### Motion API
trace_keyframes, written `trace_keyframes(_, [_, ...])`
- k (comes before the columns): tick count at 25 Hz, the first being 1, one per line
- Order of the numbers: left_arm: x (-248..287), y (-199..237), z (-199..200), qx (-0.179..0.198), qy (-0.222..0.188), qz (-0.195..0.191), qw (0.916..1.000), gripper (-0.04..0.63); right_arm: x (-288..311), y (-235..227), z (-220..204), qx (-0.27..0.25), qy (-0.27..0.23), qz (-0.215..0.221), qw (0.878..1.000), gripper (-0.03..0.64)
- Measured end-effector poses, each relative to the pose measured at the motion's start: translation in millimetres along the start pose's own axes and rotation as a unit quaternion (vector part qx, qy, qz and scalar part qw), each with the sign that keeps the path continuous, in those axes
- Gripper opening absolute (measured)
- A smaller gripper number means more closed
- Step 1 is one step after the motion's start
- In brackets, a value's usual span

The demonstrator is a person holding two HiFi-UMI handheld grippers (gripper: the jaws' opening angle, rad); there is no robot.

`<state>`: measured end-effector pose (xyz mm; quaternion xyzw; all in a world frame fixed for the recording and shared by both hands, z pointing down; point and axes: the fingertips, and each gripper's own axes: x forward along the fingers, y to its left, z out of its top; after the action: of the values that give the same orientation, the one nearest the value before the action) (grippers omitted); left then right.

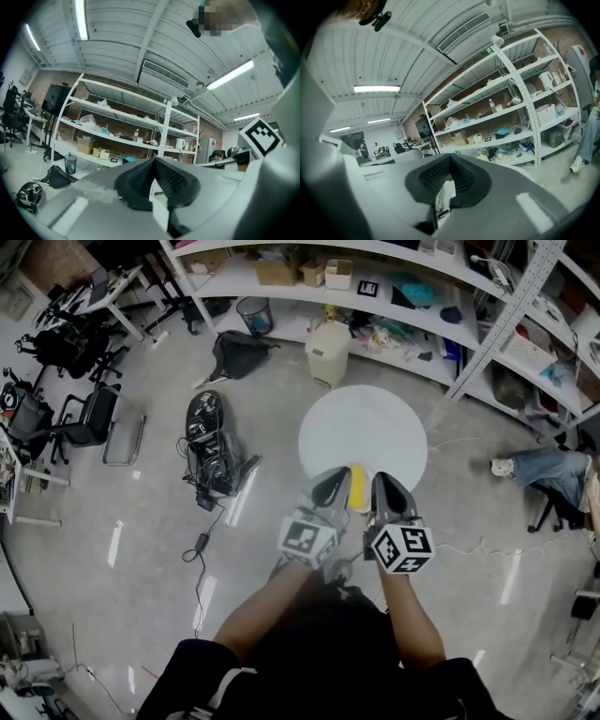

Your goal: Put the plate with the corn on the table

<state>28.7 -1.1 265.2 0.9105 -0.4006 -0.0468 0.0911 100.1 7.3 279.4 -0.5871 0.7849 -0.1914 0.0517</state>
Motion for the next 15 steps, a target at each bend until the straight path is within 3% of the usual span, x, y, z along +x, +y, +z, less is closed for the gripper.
trace_keyframes(15, [-22.6,-18.0,13.3,0.001,-0.02,-0.003,0.9998,0.005,-31.9,25.3,10.1,-0.018,-0.026,0.011,0.999,0.009])
